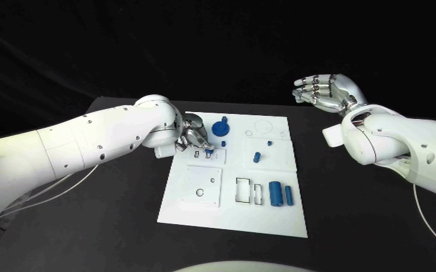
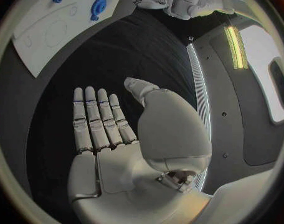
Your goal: Assemble the parts on the task board
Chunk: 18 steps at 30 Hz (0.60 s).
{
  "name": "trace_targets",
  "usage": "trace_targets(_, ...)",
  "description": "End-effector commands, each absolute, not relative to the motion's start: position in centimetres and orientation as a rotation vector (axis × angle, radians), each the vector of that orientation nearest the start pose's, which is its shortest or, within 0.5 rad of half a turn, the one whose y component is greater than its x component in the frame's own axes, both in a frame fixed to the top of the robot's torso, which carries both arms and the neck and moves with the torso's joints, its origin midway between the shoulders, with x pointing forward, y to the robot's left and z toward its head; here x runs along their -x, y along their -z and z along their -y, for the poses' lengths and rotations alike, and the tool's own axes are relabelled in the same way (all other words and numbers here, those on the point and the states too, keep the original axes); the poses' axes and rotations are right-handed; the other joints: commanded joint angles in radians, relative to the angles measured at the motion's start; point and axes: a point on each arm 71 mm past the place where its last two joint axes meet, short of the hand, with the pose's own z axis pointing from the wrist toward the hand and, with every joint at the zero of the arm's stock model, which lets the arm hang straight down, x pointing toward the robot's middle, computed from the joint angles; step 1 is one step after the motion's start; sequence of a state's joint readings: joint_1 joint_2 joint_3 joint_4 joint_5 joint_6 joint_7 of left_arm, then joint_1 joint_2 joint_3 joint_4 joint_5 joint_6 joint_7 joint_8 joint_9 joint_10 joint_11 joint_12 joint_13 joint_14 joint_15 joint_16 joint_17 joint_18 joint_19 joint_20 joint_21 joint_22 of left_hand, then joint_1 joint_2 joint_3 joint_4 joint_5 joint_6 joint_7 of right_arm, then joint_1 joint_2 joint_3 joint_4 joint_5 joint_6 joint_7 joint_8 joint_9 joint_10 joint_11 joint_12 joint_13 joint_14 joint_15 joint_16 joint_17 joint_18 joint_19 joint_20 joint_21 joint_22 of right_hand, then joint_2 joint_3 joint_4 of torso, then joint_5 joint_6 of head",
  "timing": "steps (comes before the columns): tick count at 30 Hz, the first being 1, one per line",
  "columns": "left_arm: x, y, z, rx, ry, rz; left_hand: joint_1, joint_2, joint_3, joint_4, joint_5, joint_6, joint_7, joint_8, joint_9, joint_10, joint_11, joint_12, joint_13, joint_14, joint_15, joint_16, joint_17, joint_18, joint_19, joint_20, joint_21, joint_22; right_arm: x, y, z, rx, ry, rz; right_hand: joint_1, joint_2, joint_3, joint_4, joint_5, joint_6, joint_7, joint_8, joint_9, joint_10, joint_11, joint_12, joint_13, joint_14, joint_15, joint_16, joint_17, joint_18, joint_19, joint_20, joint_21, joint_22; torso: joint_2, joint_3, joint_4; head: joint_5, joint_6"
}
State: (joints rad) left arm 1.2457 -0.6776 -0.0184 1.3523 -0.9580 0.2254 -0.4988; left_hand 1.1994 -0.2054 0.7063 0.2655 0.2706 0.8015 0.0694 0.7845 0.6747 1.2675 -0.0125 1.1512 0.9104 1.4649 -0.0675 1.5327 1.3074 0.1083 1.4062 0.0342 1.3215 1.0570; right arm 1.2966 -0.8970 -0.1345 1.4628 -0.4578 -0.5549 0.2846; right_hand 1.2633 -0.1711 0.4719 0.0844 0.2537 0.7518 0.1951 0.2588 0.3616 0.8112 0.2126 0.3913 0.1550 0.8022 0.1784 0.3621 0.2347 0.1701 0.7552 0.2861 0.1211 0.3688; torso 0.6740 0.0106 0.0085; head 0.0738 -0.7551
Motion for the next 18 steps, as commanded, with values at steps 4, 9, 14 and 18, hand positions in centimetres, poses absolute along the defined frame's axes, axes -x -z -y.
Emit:
trace_targets(4, -50.93, 21.28, -17.7, 0.166, 0.485, -2.337, -0.025, -0.007, 0.201, -0.214, 0.053, 0.013, -0.005, 0.013, 0.011, 0.009, -0.004, -0.009, -0.015, 0.083, -0.012, -0.002, 0.171, -0.012, 0.001, -0.006, 0.006, 0.001, -50.52, 16.18, 26.15, -0.687, -1.071, -1.404, -0.006, 0.003, -0.006, -0.001, 0.0, 0.003, 0.078, 0.002, -0.001, 0.004, 0.001, 0.006, -0.002, 0.009, 0.0, -0.004, -0.002, 0.007, 0.006, -0.001, -0.005, -0.002, -0.001, -0.0007, 0.0003, 0.004, -0.001)
trace_targets(9, -50.91, 21.41, -17.68, 0.152, 0.464, -2.322, -0.032, -0.008, 0.2, -0.216, 0.07, 0.014, -0.007, 0.016, 0.015, 0.008, -0.005, -0.015, -0.026, 0.083, -0.013, -0.001, 0.172, -0.012, 0.0, -0.008, 0.006, 0.0, -50.51, 16.22, 26.13, -0.688, -1.073, -1.407, -0.006, 0.003, -0.006, -0.001, 0.0, 0.003, 0.078, 0.002, -0.001, 0.004, 0.001, 0.006, -0.002, 0.009, 0.0, -0.004, -0.002, 0.007, 0.006, -0.001, -0.005, -0.002, 0.001, 0.0006, -0.0028, 0.009, 0.0)
trace_targets(14, -50.91, 21.45, -17.68, 0.139, 0.448, -2.312, -0.034, -0.01, 0.198, -0.217, 0.073, 0.015, -0.008, 0.018, 0.017, 0.005, -0.006, -0.022, -0.037, 0.083, -0.013, -0.001, 0.172, -0.012, 0.0, -0.008, 0.006, -0.001, -50.5, 16.25, 26.12, -0.688, -1.074, -1.41, -0.007, 0.003, -0.007, 0.0, -0.001, 0.003, 0.078, 0.002, -0.002, 0.004, 0.001, 0.006, -0.003, 0.009, 0.0, -0.004, -0.003, 0.007, 0.006, -0.001, -0.005, -0.003, 0.001, 0.0005, -0.0029, 0.01, -0.002)
trace_targets(18, -50.89, 21.47, -17.64, 0.12, 0.435, -2.31, -0.038, -0.012, 0.195, -0.218, 0.076, 0.016, -0.009, 0.022, 0.021, 0.006, -0.007, -0.024, -0.043, 0.084, -0.014, 0.001, 0.176, -0.012, 0.0, -0.009, 0.005, -0.001, -50.5, 16.26, 26.13, -0.688, -1.074, -1.411, -0.007, 0.003, -0.007, 0.0, -0.001, 0.003, 0.078, 0.002, -0.002, 0.004, 0.001, 0.006, -0.003, 0.009, 0.0, -0.004, -0.003, 0.007, 0.006, -0.001, -0.005, -0.003, 0.001, 0.0009, -0.0015, 0.009, -0.003)
